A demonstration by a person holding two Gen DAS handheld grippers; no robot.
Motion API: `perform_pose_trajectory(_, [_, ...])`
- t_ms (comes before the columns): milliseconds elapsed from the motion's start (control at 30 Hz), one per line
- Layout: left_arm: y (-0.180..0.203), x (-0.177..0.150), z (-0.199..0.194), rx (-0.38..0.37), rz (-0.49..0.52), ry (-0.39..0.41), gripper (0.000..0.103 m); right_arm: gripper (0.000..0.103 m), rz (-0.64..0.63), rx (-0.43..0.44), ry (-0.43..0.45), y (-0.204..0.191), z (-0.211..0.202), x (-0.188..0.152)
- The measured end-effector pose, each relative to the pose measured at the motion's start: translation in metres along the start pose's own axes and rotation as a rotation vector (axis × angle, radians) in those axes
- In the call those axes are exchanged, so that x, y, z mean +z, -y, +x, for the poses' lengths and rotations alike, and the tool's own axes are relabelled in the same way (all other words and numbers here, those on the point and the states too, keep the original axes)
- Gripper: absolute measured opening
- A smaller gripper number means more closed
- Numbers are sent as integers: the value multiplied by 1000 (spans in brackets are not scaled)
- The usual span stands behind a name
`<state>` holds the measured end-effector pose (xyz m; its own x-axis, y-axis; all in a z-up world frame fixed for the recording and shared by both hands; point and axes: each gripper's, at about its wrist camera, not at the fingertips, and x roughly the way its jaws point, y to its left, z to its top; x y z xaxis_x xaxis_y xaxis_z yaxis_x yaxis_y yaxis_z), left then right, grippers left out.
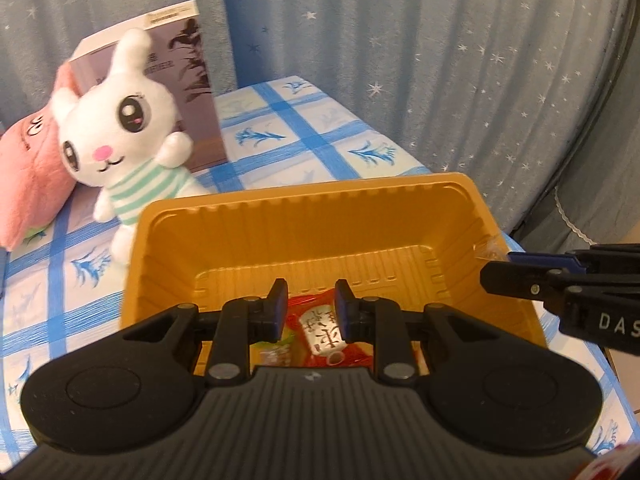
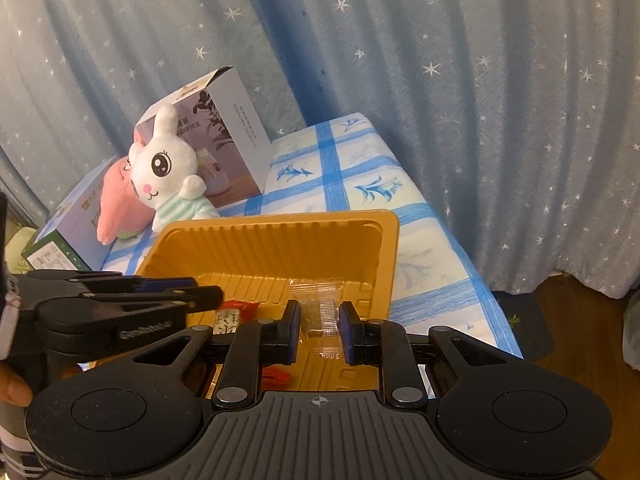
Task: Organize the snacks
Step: 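Open the left gripper into the tray while the right releases the clear candy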
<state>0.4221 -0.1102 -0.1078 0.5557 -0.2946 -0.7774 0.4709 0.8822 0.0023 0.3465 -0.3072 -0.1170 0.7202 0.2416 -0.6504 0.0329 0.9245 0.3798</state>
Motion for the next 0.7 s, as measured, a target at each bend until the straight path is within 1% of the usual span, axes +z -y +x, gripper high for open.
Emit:
perform_pose_trajectory(333, [-22,-5,-12,30,-38,5,23,21,-26,9,-18,-7,20,6])
perform_pose_trajectory(467, [-26,-8,-15,39,-48,4,23,21,-35,25,-4,-11,24,9])
perform_pose_trajectory(567, [-29,-11,-18,41,-57,3,26,21,-36,43,13,-14,26,12])
perform_pose_trajectory(600, [-29,-11,-19,39,-62,2,30,21,-36,40,12,-15,26,12])
perform_pose_trajectory(700, [-31,-15,-25,34,-69,5,32,23,-44,44,7,-17,24,12])
